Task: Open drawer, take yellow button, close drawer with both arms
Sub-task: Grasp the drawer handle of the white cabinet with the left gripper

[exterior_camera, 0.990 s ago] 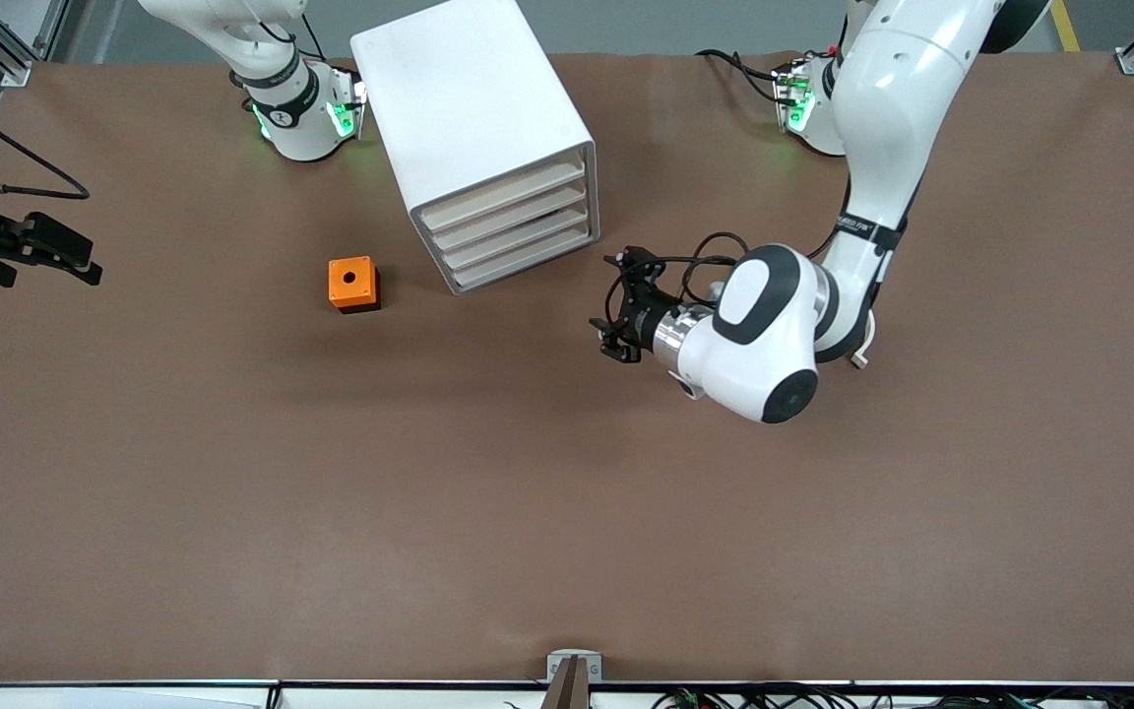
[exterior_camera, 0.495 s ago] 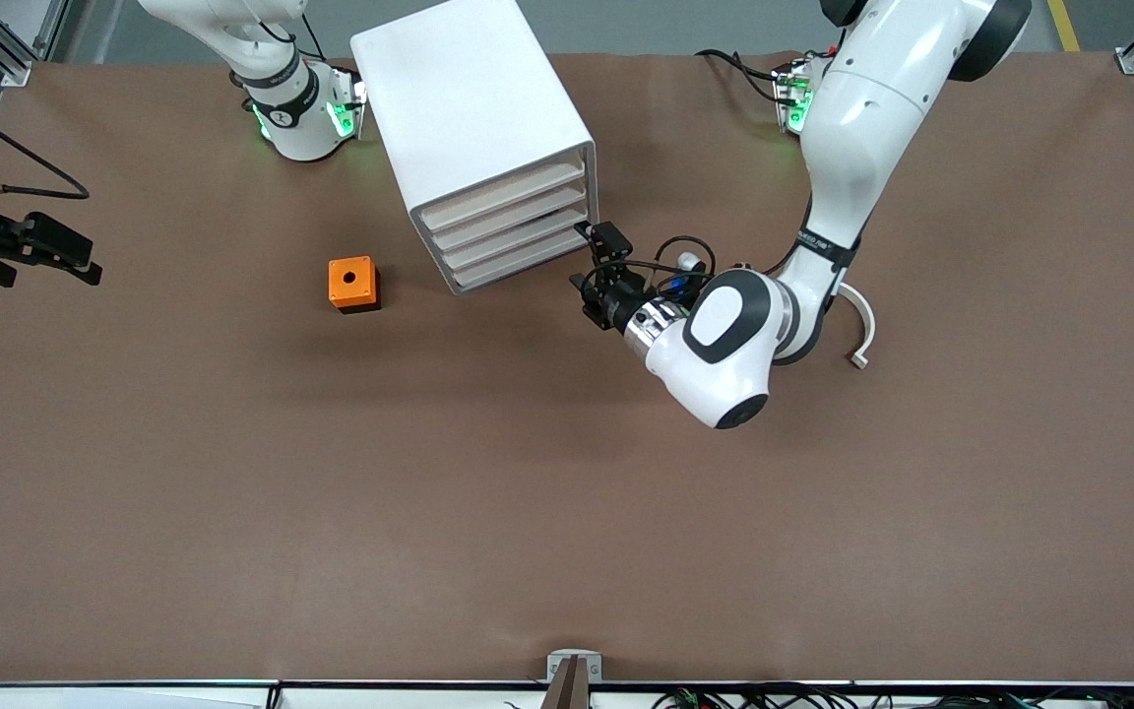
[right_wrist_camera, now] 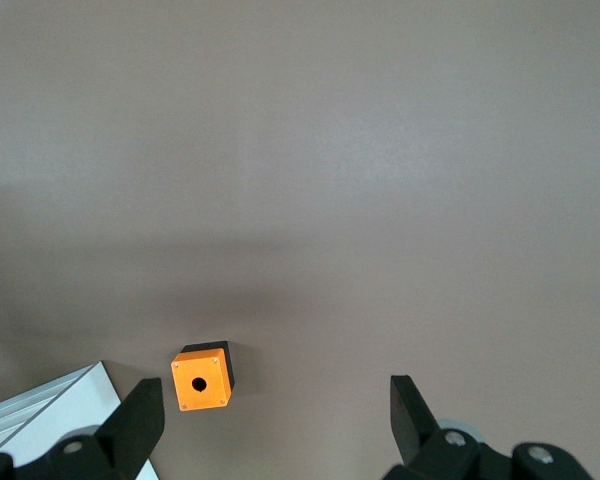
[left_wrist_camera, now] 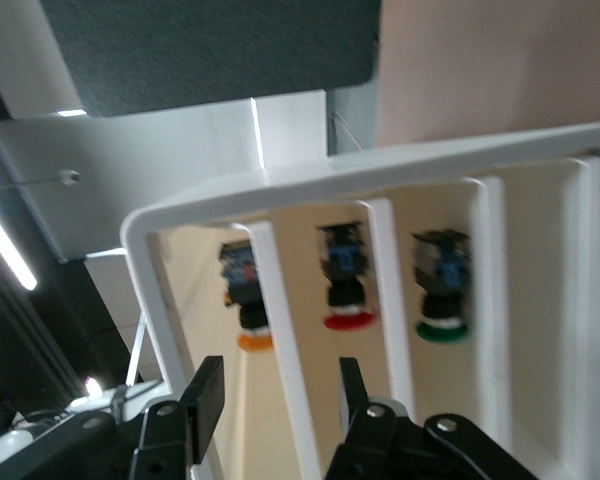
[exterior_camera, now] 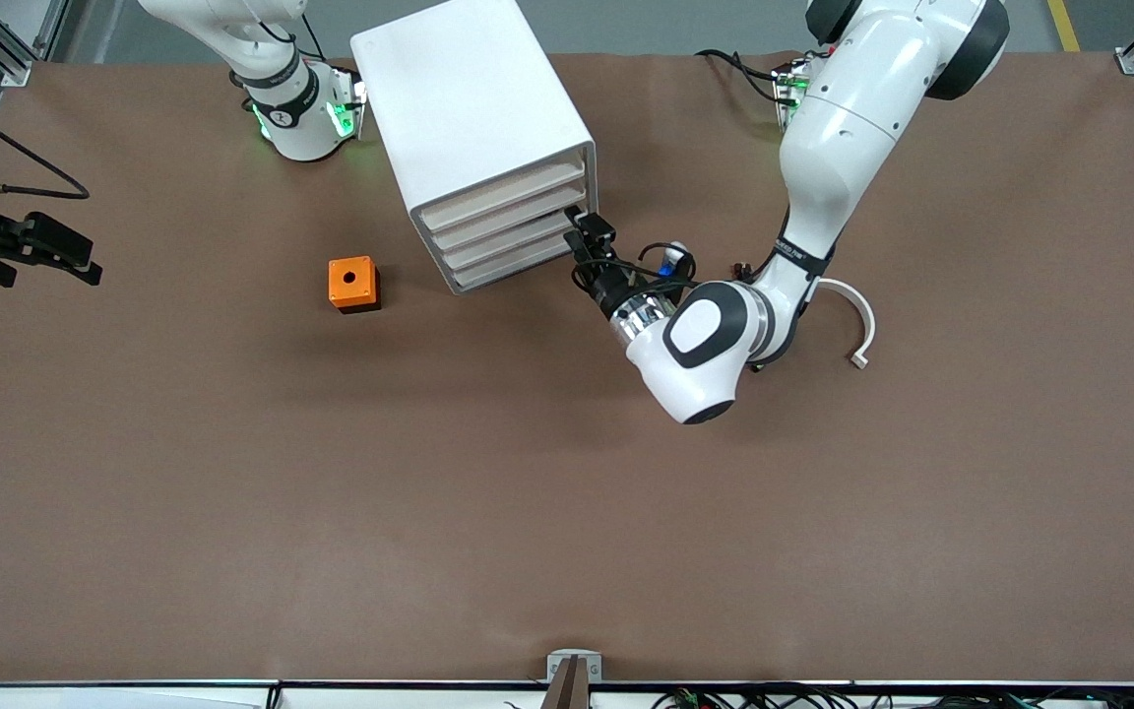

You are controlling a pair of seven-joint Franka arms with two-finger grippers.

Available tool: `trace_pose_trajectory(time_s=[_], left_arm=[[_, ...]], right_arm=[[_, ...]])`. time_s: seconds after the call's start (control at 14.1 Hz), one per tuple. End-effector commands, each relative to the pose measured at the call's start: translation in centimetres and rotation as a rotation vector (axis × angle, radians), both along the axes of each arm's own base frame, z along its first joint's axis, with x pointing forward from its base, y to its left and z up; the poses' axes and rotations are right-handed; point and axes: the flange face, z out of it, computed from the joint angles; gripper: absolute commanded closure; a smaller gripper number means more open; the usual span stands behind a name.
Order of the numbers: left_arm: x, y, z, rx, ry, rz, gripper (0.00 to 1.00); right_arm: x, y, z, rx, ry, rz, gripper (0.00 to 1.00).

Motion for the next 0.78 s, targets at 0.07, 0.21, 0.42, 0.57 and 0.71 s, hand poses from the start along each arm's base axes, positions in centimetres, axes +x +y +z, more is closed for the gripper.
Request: trace_pose_trajectory(time_s=[0.07,0.21,0.42,0.57,0.71], left_arm=[[-2.0,-1.7,0.4,0.027,0.061,-0.057,0.5],[-2.6,-2.0,0.2,0.06,0.078,-0.067,0.5],[-3.4,-2.2,-0.3,0.088,0.098,-0.083,0.5],[-4.3,-2.7,-0.6,0.106,0.112,-0.1,0.53],[-5.2,-3.0,-0.8,0.121,0.134,-0.126,0.53]], right_arm=[[-0.9,0.0,0.5,0.001,-0.008,-0.003,0.0],[-0.9,0.0,0.6,0.001,-0.01,-0.006,0.0],[-1.0,0.0,0.5,0.001,-0.006,-0.012,0.0],[-1.0,0.1,0.6,0.001,-0.008,-0.012,0.0],[-1.0,0.0,0.6,0.001,-0.008,-0.014,0.0]])
